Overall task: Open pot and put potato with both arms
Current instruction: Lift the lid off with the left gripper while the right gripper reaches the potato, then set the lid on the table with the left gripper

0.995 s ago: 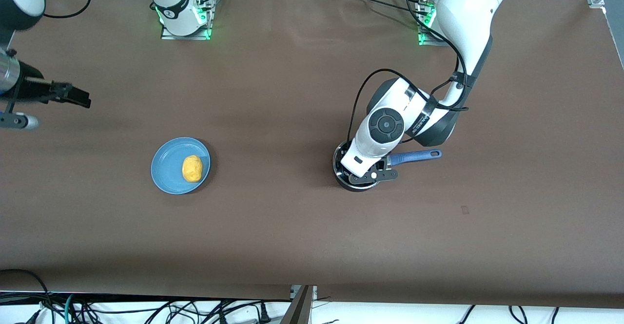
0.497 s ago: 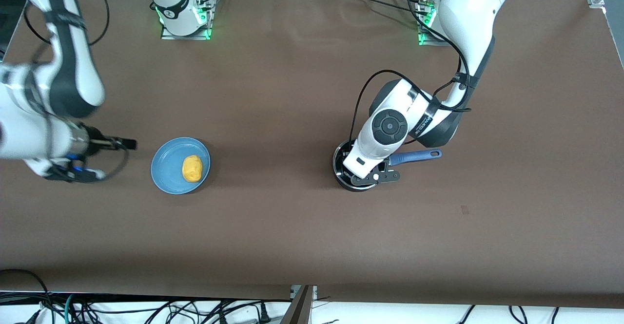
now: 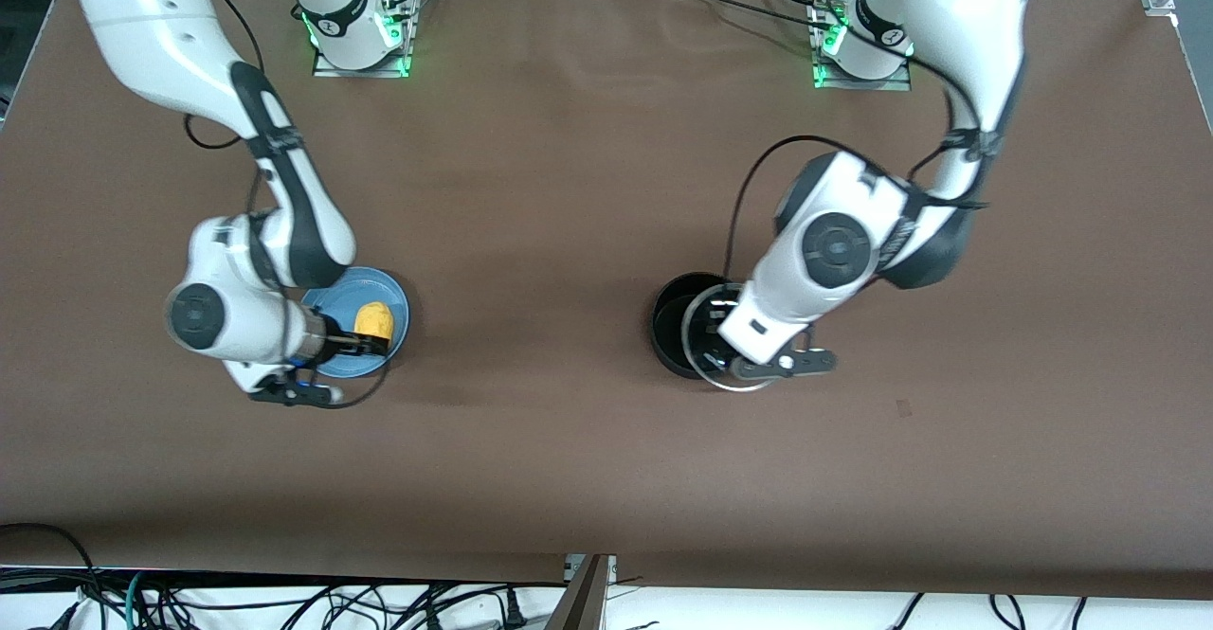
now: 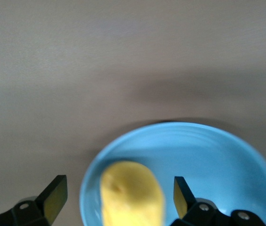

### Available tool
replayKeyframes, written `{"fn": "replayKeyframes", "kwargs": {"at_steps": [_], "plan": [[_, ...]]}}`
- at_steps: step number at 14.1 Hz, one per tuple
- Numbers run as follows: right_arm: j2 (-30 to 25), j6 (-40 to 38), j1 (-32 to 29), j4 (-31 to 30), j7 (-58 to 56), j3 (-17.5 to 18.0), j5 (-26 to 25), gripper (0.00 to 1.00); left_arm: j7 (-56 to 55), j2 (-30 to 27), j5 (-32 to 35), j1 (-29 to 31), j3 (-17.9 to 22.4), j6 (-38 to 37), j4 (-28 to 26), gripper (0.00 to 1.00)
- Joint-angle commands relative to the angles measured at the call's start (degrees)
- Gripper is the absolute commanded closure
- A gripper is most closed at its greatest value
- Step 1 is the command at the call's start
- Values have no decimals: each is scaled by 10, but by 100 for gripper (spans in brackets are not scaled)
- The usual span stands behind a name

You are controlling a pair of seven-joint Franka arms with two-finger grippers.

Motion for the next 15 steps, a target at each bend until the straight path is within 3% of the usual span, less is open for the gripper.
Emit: {"fn": "replayKeyframes", "kwargs": {"at_steps": [1, 4, 6, 10, 15], "plan": [[4, 8, 6, -2, 17, -3, 2, 1, 115, -41, -4, 67, -2, -29, -14, 47], [0, 1, 3, -20, 16, -5, 1, 1, 274, -51, -3, 143, 13, -47, -14, 47], [-5, -2, 0, -18, 9, -8, 2, 1, 356, -52, -4, 161, 57, -57, -16, 47], [-29, -70, -2, -15, 14, -8, 3, 1, 409, -47, -5, 198, 108, -62, -51, 46], [-44, -81, -1, -35, 11, -8, 2, 1, 437, -9, -13, 246, 123, -49, -59, 44]]}}
